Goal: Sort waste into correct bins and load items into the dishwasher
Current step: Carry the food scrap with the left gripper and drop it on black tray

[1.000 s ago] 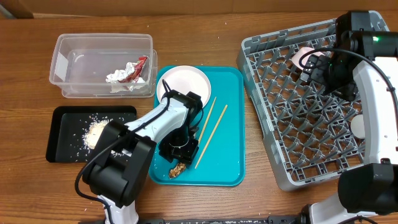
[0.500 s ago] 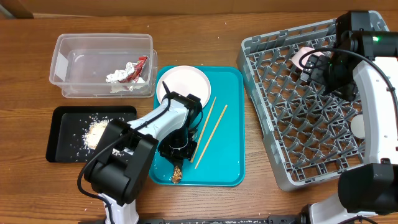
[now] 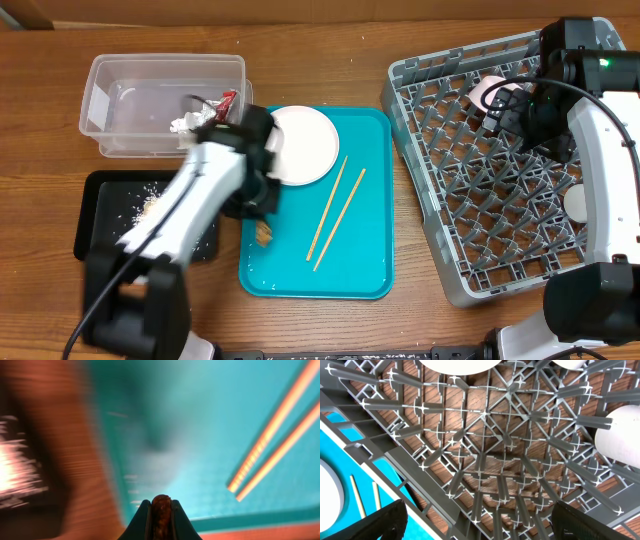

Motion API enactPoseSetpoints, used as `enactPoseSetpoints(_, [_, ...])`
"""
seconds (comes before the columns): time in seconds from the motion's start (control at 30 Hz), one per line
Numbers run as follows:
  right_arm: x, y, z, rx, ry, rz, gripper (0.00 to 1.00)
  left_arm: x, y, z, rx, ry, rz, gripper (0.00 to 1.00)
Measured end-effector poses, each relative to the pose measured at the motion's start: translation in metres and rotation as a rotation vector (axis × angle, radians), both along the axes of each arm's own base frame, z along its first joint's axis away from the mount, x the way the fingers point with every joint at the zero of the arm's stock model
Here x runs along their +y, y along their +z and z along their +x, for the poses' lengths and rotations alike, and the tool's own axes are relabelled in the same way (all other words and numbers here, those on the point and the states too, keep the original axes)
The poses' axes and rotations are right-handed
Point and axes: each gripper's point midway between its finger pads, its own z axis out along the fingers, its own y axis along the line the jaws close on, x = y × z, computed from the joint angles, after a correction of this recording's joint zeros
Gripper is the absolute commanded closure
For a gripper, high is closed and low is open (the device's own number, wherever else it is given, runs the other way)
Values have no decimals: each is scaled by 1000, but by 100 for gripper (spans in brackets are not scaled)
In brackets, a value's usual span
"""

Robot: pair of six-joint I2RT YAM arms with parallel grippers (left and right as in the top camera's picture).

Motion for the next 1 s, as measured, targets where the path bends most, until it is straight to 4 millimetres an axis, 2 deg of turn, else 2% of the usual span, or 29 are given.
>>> enactPoseSetpoints(0.07, [0,0,0,0,0,0,6,33,17,15,-82,108,15,96])
enactPoseSetpoints(0.17, [0,0,0,0,1,1,6,80,28,30,-160,255,41,96])
enactPoseSetpoints(0.37, [0,0,0,-1,0,1,6,177,32,51,-287,553,88,96])
enactPoseSetpoints(0.5, [0,0,0,0,0,0,6,229,26,56,-337,688,129,96])
enactPoseSetpoints(0.63, [0,0,0,1,0,1,6,262,6,49,-303,769,168,96])
enactPoseSetpoints(0.77, [0,0,0,0,0,0,6,284,-22,41,-242,822,198,95])
enactPoseSetpoints(0.87, [0,0,-1,5,0,1,6,292,-39,35,-193,845,203,91])
enactPoseSetpoints(1.0, [0,0,-1,5,0,1,6,297,-48,31,-171,862,208,80])
